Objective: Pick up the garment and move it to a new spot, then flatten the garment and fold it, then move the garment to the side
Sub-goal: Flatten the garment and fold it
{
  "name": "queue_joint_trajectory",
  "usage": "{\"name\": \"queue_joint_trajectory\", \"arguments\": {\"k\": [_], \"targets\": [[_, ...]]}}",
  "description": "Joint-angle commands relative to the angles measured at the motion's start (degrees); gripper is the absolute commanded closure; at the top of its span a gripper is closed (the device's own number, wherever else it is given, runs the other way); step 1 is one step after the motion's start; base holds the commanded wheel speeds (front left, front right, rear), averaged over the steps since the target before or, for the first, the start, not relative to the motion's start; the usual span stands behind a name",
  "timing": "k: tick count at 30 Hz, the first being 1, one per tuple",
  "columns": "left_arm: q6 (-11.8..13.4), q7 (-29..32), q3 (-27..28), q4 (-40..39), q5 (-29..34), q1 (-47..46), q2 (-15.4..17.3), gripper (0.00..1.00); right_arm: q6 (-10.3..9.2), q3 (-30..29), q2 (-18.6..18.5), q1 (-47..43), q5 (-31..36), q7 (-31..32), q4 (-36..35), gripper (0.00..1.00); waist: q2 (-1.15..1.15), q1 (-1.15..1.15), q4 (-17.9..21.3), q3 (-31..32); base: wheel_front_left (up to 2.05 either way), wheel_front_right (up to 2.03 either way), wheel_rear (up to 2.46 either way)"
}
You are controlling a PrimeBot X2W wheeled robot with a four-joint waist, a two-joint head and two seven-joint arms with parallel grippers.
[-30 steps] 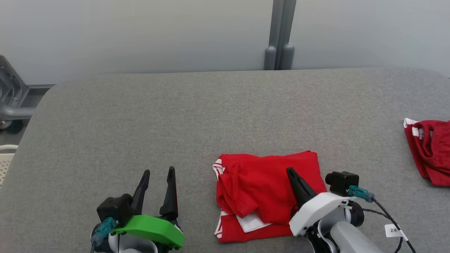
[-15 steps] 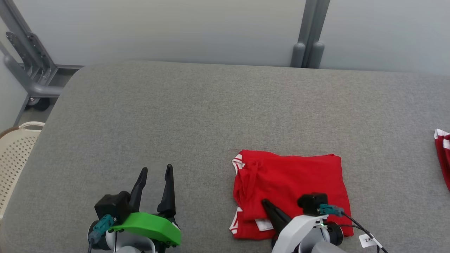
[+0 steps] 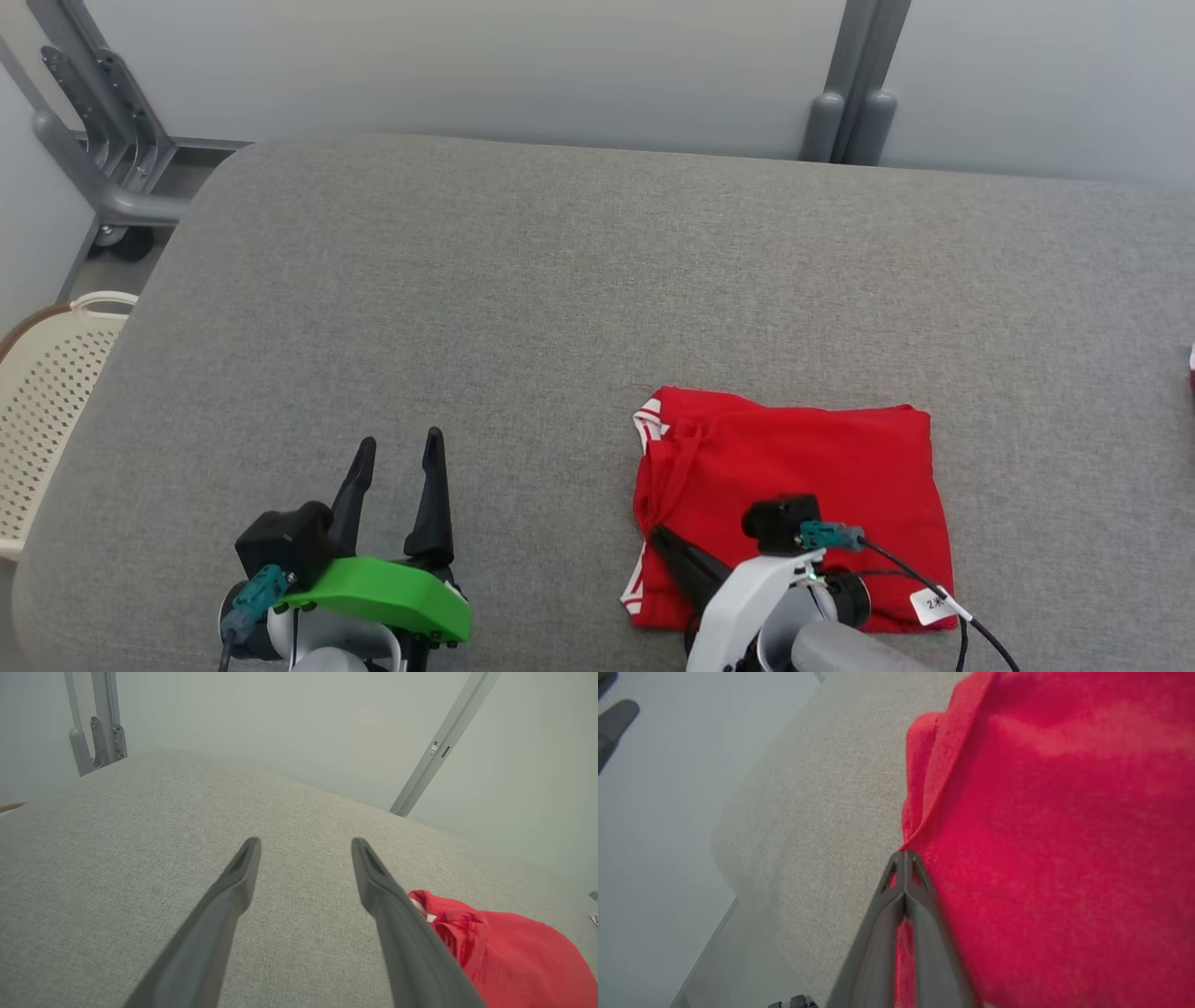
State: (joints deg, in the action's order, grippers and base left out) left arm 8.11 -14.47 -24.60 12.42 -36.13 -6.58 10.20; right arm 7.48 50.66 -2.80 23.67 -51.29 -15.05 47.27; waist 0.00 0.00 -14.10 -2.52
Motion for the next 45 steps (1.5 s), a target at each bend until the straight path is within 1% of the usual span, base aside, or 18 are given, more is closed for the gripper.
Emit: {"name": "queue_joint_trajectory", "arguments": {"k": [1, 4, 7, 13, 16, 19, 22, 26, 39, 45], "targets": [[0.39, -0.20, 0.27, -0.23, -0.20, -0.65, 0.39, 0.00, 0.01, -0.07, -0.23, 1.06, 0.79, -0.12, -0.90, 1.00, 0.00, 0.00, 0.61, -0.11, 0.00, 0.00, 0.00], [0.59, -0.27, 0.56, -0.26, -0.20, -0.45, 0.29, 0.00, 0.01, -1.25, -0.25, 1.50, 2.42, -0.12, -2.94, 1.00, 0.00, 0.00, 1.49, 0.06, 0.00, 0.00, 0.00], [0.59, -0.34, 0.74, -0.31, -0.20, -0.16, 0.18, 0.00, 0.02, -3.89, -0.24, 1.08, 4.57, -0.12, -5.43, 1.00, 0.00, 0.00, 2.27, 0.34, 0.00, 0.00, 0.00], [0.60, -0.47, 0.87, -0.54, -0.13, 0.29, 0.10, 0.00, 0.01, -13.23, -0.23, -0.62, 10.51, -0.11, -9.36, 1.00, 0.00, 0.00, 3.16, 0.55, 0.00, 0.00, 0.00], [0.47, -0.52, 0.77, -0.71, -0.05, 0.25, 0.12, 0.00, 0.01, -17.78, -0.20, -1.12, 13.59, -0.12, -9.29, 1.00, 0.00, 0.00, 3.12, 0.18, 0.00, 0.00, 0.00], [0.14, -0.48, 0.42, -0.76, 0.15, -0.53, 0.03, 0.00, 0.02, -19.87, -0.18, -0.57, 15.64, -0.11, -7.78, 1.00, 0.00, 0.00, 2.43, -0.57, 0.00, 0.00, 0.00], [0.08, -0.43, 0.26, -0.78, 0.33, -1.36, 0.00, 0.00, 0.02, -19.44, -0.20, 0.75, 16.67, -0.12, -5.60, 1.00, 0.00, 0.00, 1.40, -1.41, 0.00, 0.00, 0.00], [0.04, -0.48, 0.26, -0.73, 0.46, -1.84, -0.11, 0.00, 0.01, -17.91, -0.23, 2.41, 16.45, -0.12, -2.55, 1.00, 0.00, 0.00, -0.06, -2.55, 0.00, 0.00, 0.00], [-0.83, -0.73, 0.51, -0.06, 0.87, -3.72, -1.33, 0.00, 0.02, -12.11, -0.22, 7.65, 12.68, -0.12, 2.37, 1.00, 0.00, 0.00, -4.44, -5.69, 0.00, 0.00, 0.00], [-1.07, -0.80, 0.95, 0.23, 1.29, -3.98, -1.75, 0.00, 0.02, -9.51, -0.22, 9.20, 10.81, -0.12, 5.10, 1.00, 0.00, 0.00, -5.53, -6.33, 0.00, 0.00, 0.00]]}}
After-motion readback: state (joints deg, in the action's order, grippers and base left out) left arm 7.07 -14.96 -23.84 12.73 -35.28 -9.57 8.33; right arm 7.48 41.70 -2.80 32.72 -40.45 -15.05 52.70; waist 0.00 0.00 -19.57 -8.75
